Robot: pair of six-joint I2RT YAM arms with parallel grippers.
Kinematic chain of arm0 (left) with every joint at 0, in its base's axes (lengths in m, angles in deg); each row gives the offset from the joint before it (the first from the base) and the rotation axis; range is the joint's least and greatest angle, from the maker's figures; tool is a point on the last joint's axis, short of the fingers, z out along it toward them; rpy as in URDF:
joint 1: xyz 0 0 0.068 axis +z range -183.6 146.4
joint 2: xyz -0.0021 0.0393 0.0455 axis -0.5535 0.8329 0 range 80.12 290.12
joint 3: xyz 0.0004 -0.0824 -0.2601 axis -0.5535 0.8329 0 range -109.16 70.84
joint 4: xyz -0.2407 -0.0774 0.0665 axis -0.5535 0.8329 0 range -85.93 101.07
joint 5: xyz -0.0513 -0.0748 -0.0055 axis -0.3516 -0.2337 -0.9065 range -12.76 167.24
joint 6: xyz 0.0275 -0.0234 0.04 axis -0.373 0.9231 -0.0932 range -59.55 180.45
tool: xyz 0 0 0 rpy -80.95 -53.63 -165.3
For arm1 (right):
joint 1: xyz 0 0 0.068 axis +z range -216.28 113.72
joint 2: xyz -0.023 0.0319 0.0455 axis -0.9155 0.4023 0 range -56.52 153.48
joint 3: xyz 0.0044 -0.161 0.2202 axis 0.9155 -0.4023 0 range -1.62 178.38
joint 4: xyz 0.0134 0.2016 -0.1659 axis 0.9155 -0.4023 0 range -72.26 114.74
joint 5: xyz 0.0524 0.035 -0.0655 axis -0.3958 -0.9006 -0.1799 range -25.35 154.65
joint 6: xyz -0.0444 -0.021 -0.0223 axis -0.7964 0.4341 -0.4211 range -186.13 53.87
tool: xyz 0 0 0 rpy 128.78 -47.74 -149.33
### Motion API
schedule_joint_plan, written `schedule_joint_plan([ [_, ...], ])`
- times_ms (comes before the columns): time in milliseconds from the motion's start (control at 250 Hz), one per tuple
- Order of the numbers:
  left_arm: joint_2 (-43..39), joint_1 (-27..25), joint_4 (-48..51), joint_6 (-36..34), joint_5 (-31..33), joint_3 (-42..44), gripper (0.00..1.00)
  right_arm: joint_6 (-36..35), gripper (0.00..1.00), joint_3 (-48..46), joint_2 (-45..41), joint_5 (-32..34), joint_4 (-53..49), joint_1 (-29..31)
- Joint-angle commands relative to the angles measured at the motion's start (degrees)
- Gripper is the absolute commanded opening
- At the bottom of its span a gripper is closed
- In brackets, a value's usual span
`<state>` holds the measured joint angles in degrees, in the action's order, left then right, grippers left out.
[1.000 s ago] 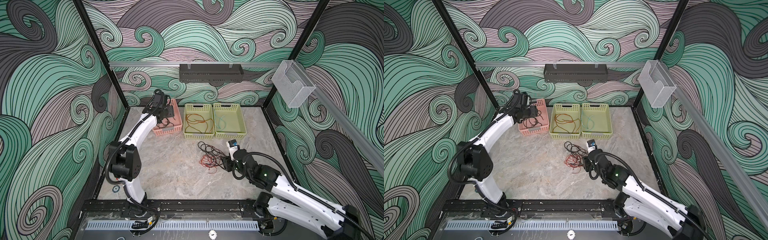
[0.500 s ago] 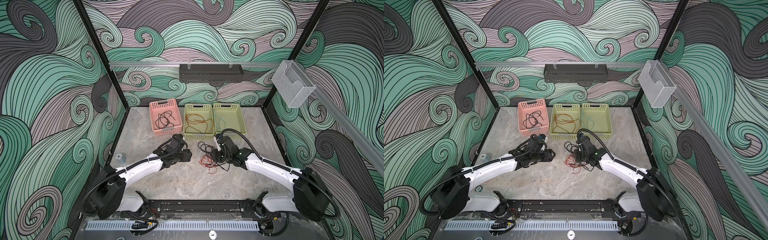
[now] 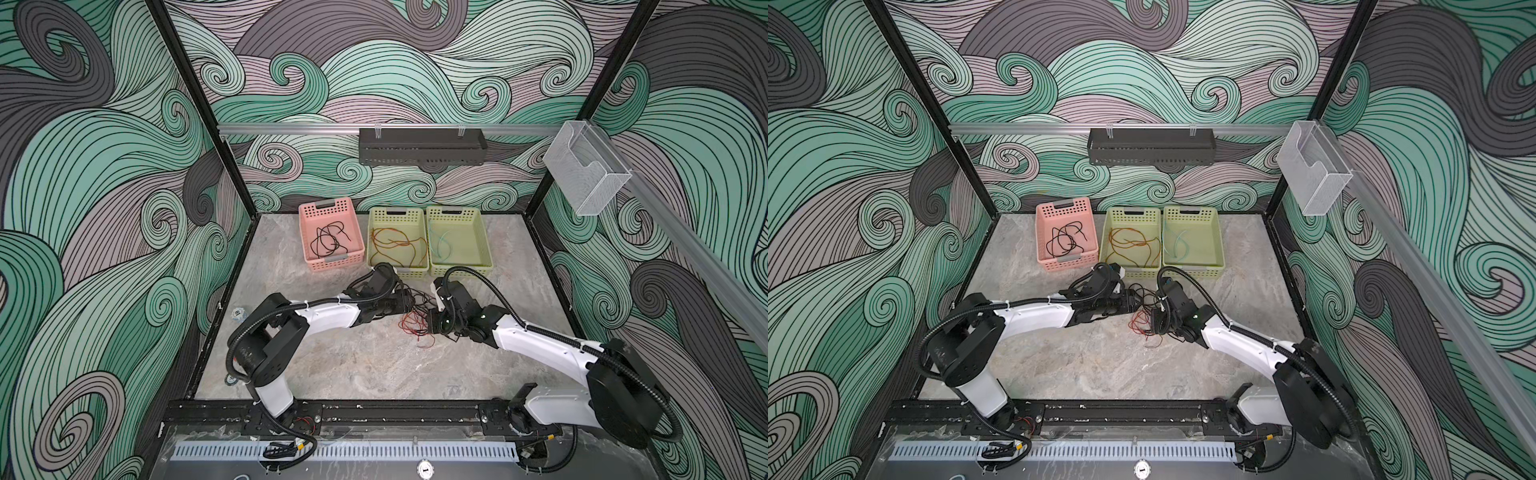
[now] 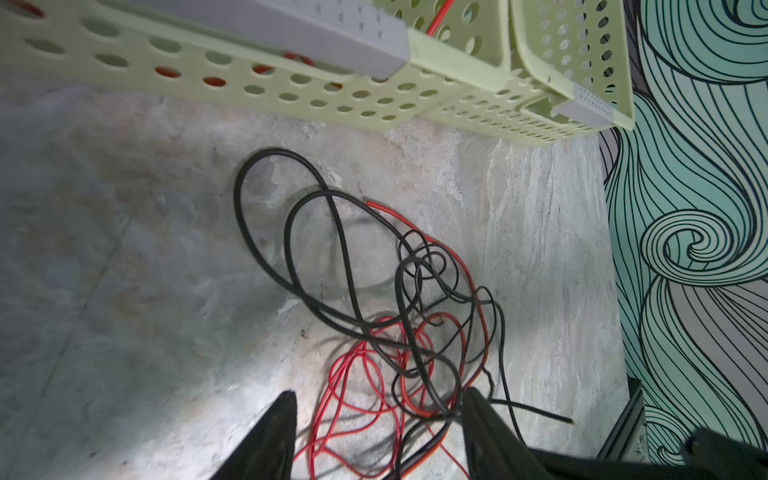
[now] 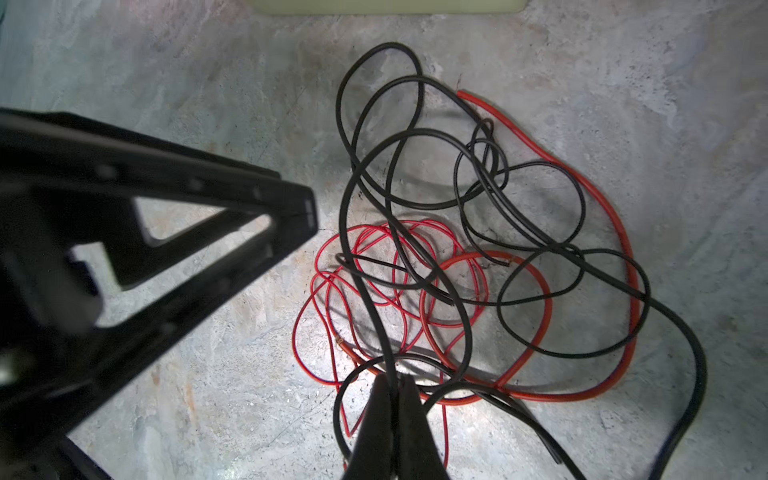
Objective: Untangle the cables
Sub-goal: 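Move both grippers down to the tangle and grasp black cables, then lift the held black cables with both grippers, pulling them apart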
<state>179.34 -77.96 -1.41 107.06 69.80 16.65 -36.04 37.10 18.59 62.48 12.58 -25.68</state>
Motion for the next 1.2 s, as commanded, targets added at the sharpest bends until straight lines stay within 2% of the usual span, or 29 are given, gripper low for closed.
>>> schedule_joint_plan([
  [0, 3.29, -0.95, -2.6, 3.16, -2.41, -3.7, 0.58, 0.17, 0.03, -0.82, -1.17, -0.04, 1.27, 0.0],
  [116, 5.64, -1.38, -4.73, 4.76, -3.42, -4.52, 0.5, 0.02, 0.02, -1.75, -2.28, -0.05, 2.03, -0.05],
  [280, 6.5, -2.48, -7.05, 6.14, -2.13, -4.5, 0.18, 0.02, 0.0, -2.47, -3.88, -0.08, 2.4, -0.01],
  [404, 4.58, -2.76, -10.59, 7.92, 0.28, -0.86, 0.0, -1.8, 0.0, -0.06, -5.12, -0.07, -1.46, -0.01],
  [527, 0.77, -2.76, -9.52, 7.34, 2.43, 1.57, 0.0, -2.82, 0.0, 1.81, -7.26, 0.13, -4.84, -0.03],
  [947, -17.5, -2.74, 4.43, 0.38, 12.78, 8.11, 0.0, -4.16, 0.0, 6.11, -15.81, 2.86, -10.67, 0.08],
  [1199, -34.77, -2.65, 11.5, -1.31, 20.71, 14.38, 0.0, -6.31, 0.0, 10.21, -15.77, 2.59, -10.42, 0.22],
])
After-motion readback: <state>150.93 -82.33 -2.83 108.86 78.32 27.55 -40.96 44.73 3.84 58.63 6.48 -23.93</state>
